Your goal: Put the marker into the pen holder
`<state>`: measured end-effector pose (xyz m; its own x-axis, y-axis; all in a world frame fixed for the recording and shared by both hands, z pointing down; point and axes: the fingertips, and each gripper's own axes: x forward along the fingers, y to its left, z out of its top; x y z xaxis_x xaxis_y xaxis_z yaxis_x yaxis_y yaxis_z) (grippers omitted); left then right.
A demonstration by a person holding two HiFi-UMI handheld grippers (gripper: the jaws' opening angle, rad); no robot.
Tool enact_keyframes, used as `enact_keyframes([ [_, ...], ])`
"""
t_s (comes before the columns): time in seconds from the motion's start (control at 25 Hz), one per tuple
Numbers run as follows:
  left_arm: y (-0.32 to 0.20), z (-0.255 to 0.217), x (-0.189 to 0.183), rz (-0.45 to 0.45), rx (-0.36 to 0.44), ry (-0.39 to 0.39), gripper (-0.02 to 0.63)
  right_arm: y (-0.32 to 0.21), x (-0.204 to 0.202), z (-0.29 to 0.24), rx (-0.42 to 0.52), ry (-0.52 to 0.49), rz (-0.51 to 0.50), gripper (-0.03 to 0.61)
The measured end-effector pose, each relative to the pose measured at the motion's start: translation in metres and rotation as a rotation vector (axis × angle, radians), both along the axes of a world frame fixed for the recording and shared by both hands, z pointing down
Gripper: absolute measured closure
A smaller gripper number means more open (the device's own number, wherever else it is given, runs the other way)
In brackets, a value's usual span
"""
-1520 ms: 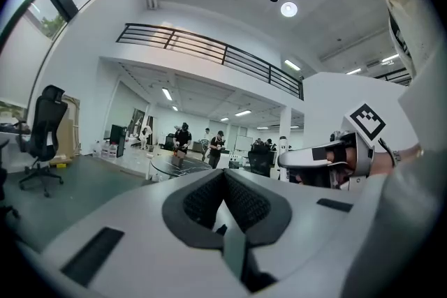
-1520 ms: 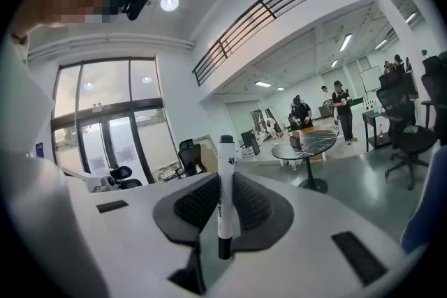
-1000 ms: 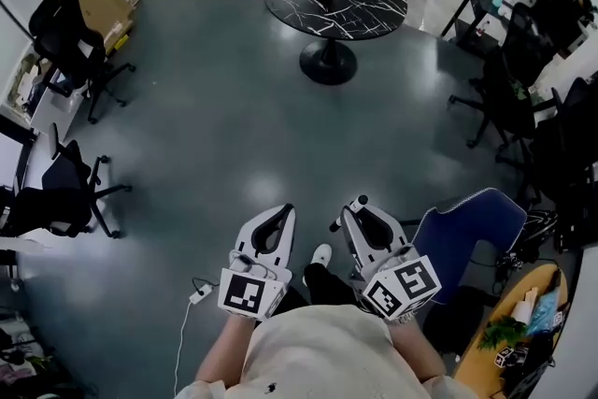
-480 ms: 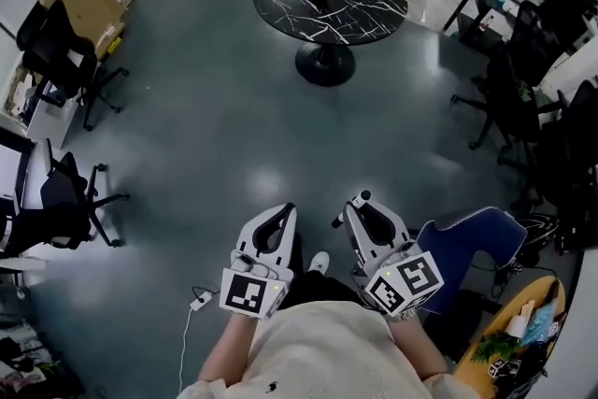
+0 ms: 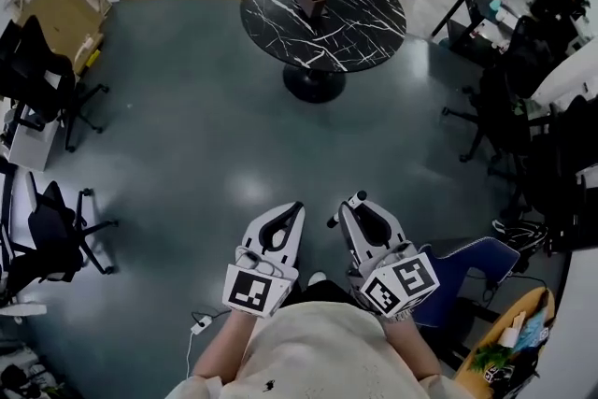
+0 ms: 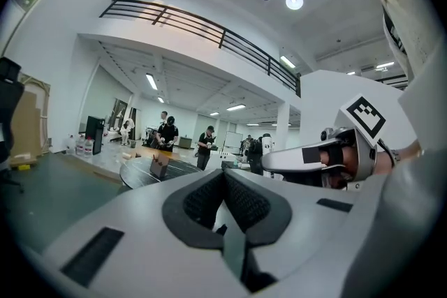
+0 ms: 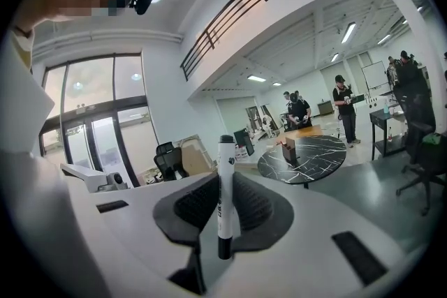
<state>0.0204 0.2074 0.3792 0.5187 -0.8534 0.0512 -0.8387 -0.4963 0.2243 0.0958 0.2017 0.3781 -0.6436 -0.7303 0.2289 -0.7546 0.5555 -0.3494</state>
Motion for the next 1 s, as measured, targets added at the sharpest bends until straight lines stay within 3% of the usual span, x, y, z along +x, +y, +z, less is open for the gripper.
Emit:
enact_keyframes([
  [0.28,-0.070,-0.005,-0.037,0.037,0.027,0.002,0.606,-0.069,-0.040,-0.002,-0.014,-0.024,0.035,0.503],
  [0.52,-0.126,0.015,-0.064,0.031,-0.056,-0.068,0.606,-0.124,-0.054,-0.003,0.001,-0.007,0.026,0.503],
  [1.0,-0.290,0.012,-0.030,0.026,-0.033,-0.099,0.606,-0.303,-0.015,0.001,0.006,-0.036,0.024,0.503],
])
